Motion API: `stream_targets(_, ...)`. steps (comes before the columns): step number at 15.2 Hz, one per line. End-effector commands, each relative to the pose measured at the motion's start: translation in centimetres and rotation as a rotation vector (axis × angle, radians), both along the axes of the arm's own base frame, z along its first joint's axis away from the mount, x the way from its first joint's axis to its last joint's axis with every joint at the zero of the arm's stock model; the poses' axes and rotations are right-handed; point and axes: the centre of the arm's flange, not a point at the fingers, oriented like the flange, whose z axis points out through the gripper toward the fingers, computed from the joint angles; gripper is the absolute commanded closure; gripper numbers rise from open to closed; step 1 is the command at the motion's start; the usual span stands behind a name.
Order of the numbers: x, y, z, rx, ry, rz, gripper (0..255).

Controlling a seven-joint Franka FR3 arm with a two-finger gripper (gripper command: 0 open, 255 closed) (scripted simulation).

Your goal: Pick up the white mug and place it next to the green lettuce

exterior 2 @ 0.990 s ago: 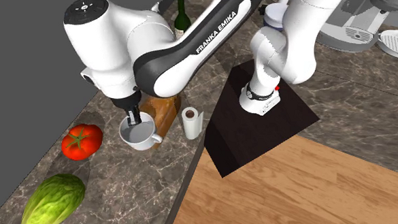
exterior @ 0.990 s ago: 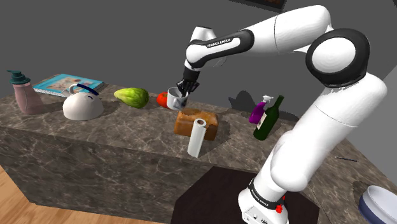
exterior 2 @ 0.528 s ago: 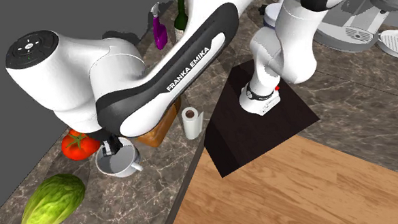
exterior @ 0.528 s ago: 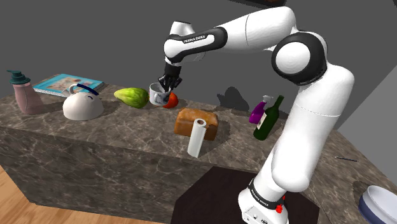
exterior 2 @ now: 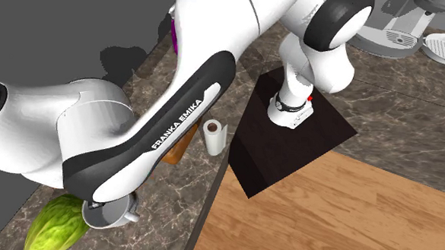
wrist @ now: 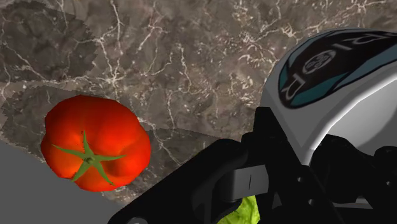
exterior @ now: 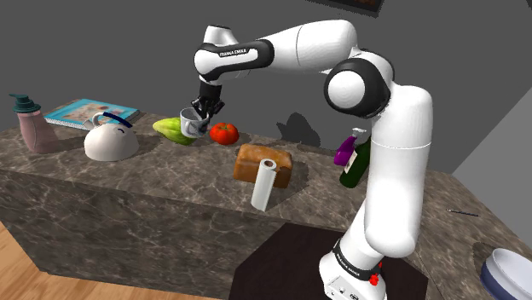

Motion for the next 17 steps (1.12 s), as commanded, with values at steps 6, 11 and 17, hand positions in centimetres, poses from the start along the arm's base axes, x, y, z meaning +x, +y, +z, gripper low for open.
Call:
stream_targets(6,0.1,0.0,-3.6,0.0,-0.001,0.0,255)
stream_targets(11,0.1,0.0,-6.3,0.0,-0.001,0.0,255)
stream_targets(17,0.1,0.0,-9.4,0.0,-0.001,0.0,255)
